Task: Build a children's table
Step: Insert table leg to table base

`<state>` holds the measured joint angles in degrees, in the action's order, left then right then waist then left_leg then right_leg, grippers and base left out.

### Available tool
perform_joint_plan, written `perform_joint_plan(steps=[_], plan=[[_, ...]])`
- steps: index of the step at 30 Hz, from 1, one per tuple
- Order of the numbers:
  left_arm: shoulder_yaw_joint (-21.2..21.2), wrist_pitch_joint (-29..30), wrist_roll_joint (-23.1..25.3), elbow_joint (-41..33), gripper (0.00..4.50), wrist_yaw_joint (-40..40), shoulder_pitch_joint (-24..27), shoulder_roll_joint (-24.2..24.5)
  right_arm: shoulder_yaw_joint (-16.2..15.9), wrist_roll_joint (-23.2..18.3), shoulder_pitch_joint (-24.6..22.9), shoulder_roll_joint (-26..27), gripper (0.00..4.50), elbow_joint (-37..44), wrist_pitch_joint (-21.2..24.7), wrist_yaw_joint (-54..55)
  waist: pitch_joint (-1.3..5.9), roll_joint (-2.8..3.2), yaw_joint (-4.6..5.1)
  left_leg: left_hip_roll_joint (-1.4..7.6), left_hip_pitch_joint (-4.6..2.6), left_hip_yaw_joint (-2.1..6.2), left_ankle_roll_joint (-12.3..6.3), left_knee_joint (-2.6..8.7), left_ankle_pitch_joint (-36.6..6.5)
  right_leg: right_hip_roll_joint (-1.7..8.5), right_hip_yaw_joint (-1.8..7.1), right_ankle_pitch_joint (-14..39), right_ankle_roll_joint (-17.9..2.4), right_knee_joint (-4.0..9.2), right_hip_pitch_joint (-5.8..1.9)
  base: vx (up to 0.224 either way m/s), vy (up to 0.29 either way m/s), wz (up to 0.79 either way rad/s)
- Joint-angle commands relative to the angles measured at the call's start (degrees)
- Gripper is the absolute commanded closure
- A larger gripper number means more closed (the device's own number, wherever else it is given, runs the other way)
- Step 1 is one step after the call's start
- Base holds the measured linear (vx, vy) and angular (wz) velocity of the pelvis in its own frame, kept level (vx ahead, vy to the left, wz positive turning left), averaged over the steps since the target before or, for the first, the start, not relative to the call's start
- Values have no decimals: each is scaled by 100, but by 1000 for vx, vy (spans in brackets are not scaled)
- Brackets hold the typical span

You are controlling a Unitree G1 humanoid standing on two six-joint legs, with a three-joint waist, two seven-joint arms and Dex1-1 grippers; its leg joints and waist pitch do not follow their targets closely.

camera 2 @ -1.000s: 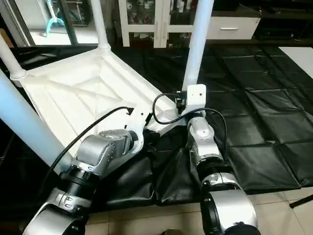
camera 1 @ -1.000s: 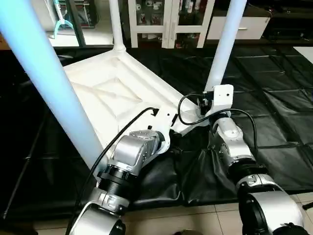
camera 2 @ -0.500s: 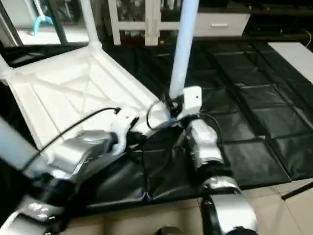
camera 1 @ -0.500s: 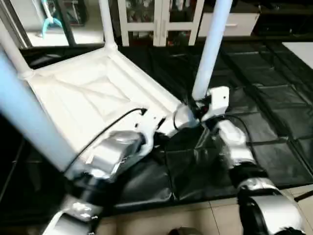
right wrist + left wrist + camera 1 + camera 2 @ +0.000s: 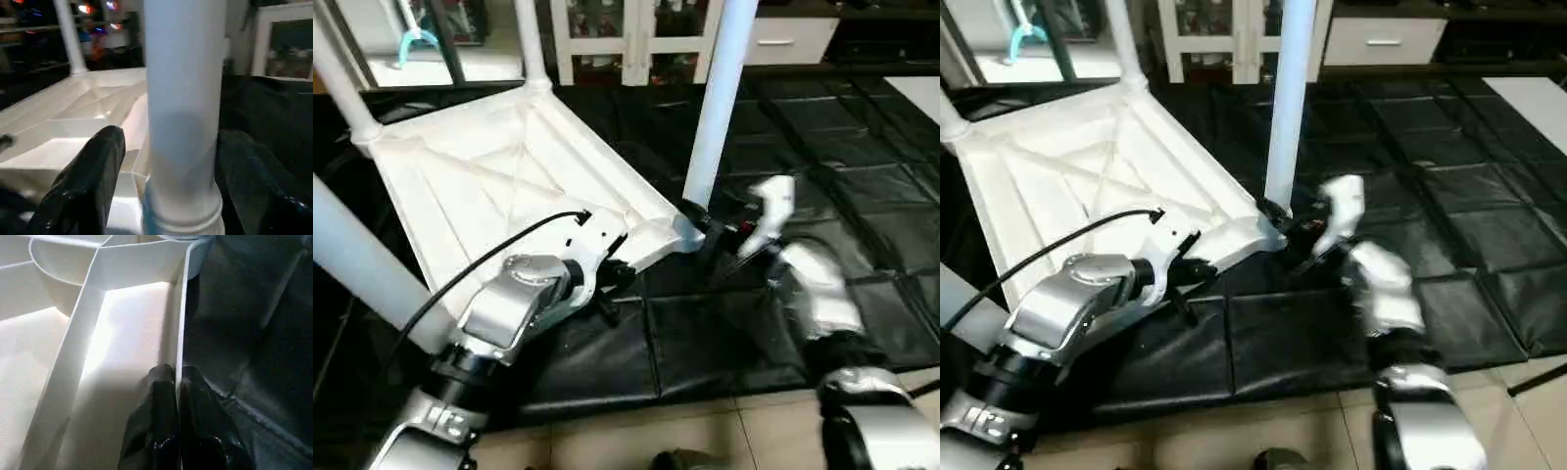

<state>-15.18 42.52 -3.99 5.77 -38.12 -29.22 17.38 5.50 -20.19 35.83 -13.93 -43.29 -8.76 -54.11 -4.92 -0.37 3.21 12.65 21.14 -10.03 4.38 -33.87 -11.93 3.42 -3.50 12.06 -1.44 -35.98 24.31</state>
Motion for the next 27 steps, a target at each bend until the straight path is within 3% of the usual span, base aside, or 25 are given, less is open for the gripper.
perform_joint_plan(steps=[1, 6, 8, 12, 14, 18, 20, 23, 27], plan=[[53, -293, -21, -50, 450, -12, 126, 52, -81, 14, 92, -73, 135, 238, 22, -286, 398, -95, -57, 43, 45, -41, -1236, 234, 215, 352, 273, -463, -1800, 338, -453, 0, 0, 0], [-107, -442, 30, -99, 450, -194, 234, 207, -95, 202, 250, -264, 135, 100, -10, -179, 398, -83, -77, 52, -2, -51, -1080, 235, 238, 333, 279, -385, -1826, 327, -423, 0, 0, 0], [-277, -628, 84, -110, 450, -420, 360, 382, -122, 54, 276, -385, 135, 283, 356, -491, 416, -94, -82, 43, 6, -49, -1153, 221, 369, 321, 280, -647, -1857, 298, -438, 0, 0, 0], [-466, -942, 229, 19, 450, -570, 459, 552, -132, -40, 262, -481, 135, 412, 562, -720, 426, -89, -125, 46, -8, -48, -1223, 208, 387, 324, 275, -675, -1836, 290, -436, 0, 0, 0], [-550, -1102, 309, 80, 450, -606, 489, 634, -56, -145, 280, -491, 104, 436, 654, -764, 419, -96, -146, 50, -10, -54, -1164, 212, 292, 331, 276, -516, -1823, 301, -429, 0, 0, 0], [-557, -1146, 303, 69, 450, -620, 476, 653, 5, -327, 332, -566, 85, 471, 1051, -973, 399, -84, -199, 55, -25, -65, -940, 220, 52, 323, 289, -150, -1753, 321, -412, 0, 0, 0], [-606, -1194, 320, 59, 450, -706, 472, 654, -125, -275, 360, -687, 85, 420, 1346, -1246, 409, -84, -218, 42, -20, -61, -872, 215, 73, 308, 290, -203, -1742, 308, -425, 0, 0, 0], [-635, -1225, 328, 62, 450, -758, 462, 657, -321, -88, 402, -833, 85, 313, 1447, -1438, 422, -95, -228, 32, -16, -62, -915, 198, 194, 305, 292, -410, -1756, 286, -430, 0, 0, 0], [-683, -1272, 332, 65, 450, -829, 461, 675, -453, 216, 576, -895, 85, -103, 1291, -1337, 421, -106, -219, 24, -4, -65, -966, 183, 243, 314, 283, -374, -1789, 282, -419, 0, 0, 0]])
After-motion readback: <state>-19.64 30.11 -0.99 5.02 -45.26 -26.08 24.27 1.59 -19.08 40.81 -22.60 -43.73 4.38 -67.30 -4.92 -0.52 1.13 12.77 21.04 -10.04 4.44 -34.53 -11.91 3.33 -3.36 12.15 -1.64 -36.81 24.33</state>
